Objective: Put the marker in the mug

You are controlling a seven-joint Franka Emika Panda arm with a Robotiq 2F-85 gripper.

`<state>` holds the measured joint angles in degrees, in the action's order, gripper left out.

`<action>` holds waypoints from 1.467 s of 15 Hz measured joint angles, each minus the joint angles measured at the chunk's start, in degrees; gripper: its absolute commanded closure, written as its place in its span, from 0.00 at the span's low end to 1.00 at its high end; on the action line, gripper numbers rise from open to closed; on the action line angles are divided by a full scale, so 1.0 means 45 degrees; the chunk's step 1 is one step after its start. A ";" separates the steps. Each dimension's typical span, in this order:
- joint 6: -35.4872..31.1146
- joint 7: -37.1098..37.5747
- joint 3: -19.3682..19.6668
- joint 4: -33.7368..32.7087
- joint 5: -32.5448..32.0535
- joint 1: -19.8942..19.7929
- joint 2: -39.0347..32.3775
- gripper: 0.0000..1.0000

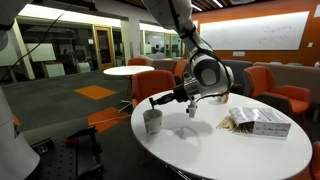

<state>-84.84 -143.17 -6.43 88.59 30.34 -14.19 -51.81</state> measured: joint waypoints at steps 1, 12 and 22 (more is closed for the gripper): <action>0.0001 0.0128 0.0000 -0.0088 -0.0066 0.0007 -0.0066 0.74; -0.0846 0.1859 0.0004 -0.0427 -0.0752 0.0490 0.0011 0.00; -0.5299 0.3952 0.0006 0.1694 -0.2071 0.1674 0.2243 0.00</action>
<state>-108.69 -125.38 -6.40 96.21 21.02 -6.66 -41.72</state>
